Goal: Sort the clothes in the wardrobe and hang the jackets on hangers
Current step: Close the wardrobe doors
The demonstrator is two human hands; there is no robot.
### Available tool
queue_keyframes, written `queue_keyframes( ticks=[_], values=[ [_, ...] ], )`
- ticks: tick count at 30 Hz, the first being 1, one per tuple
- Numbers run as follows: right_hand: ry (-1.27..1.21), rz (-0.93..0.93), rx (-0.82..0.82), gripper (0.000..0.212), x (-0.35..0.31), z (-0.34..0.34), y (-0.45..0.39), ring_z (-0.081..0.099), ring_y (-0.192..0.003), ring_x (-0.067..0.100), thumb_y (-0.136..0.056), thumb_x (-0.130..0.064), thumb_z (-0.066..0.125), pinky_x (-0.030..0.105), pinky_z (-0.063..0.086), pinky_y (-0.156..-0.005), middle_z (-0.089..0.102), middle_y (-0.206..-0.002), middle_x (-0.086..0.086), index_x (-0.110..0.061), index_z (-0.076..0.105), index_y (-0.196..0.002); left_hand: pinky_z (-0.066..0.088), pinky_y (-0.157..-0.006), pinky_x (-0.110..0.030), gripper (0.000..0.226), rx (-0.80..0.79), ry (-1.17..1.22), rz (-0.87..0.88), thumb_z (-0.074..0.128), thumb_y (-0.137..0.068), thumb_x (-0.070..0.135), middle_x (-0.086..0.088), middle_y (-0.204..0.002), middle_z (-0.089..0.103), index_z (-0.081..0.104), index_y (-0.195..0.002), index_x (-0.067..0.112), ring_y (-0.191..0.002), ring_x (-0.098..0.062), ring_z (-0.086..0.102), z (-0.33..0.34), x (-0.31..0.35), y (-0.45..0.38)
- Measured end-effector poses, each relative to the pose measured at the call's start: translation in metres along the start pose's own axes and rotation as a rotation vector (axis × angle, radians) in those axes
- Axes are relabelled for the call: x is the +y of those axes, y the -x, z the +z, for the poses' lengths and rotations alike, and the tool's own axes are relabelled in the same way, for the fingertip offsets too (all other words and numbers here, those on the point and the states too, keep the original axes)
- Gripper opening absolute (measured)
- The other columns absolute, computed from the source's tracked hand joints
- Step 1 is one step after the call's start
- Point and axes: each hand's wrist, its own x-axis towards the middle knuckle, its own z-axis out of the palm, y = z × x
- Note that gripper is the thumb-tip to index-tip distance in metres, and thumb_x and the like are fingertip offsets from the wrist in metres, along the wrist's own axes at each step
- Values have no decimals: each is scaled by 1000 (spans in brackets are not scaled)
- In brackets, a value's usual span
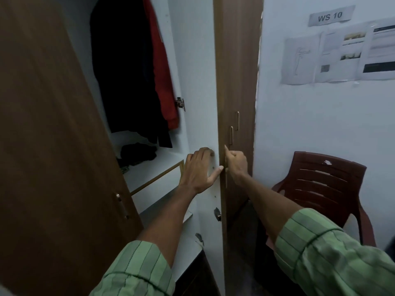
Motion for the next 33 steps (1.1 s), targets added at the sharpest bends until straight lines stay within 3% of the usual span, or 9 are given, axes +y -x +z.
queue_keyframes(
  ticks=[4, 8, 13, 18, 24, 28, 33],
  values=[
    [1, -53, -107, 62, -2, 49, 19, 53, -42, 5, -95, -63, 54, 21, 48, -50, 56, -48, -4, -11, 58, -62, 38, -92, -31, 51, 59, -80, -94, 51, -92, 62, 1, -117, 57, 52, -121, 19, -104, -15, 54, -25, -26, 22],
    [74, -114, -106, 78, -5, 102, 34, 63, -59, 22, -86, -84, 45, 40, 54, -61, 65, -62, 5, -9, 60, -69, 36, -88, -31, 47, 76, -218, -152, 51, -94, 57, 0, -113, 57, 53, -120, 18, -100, -17, 54, -55, -64, 53],
    [185, -225, -208, 61, -11, 160, 63, 58, -64, 13, -94, -74, 40, 38, 49, -64, 59, -66, -5, -20, 52, -68, 44, -95, -33, 40, 98, -292, -358, 51, -95, 52, 4, -121, 56, 52, -123, 24, -108, -13, 53, -89, -101, 88],
    [268, -303, -374, 42, -17, 217, 65, 56, -91, 19, -101, -61, 37, 43, 53, -81, 53, -100, -2, -28, 54, -82, 42, -92, -26, 20, 132, -348, -490, 57, -95, 34, 10, -115, 56, 56, -115, 30, -106, -7, 53, -121, -136, 120],
    [195, -302, -466, 38, -11, 242, 47, 55, -85, 18, -102, -60, 39, 34, 44, -68, 45, -103, -3, -31, 45, -78, 46, -92, -32, 19, 40, -510, -507, 61, -92, 22, 10, -111, 61, 63, -110, 28, -103, -8, 56, -128, -161, 119],
    [191, -354, -556, 32, -5, 252, 32, 51, -89, 15, -100, -55, 50, 36, 51, -76, 40, -105, -3, -30, 45, -82, 42, -92, -32, 16, -93, -557, -581, 61, -91, 21, 8, -105, 66, 71, -100, 29, -102, -11, 56, -119, -174, 106],
    [286, -433, -596, 27, -2, 270, 21, 48, -91, 16, -97, -45, 62, 34, 52, -73, 38, -105, -3, -26, 43, -92, 39, -96, -34, 17, -274, -606, -571, 60, -92, 23, 8, -105, 69, 75, -98, 30, -104, -13, 55, -102, -187, 107]
  ],
)
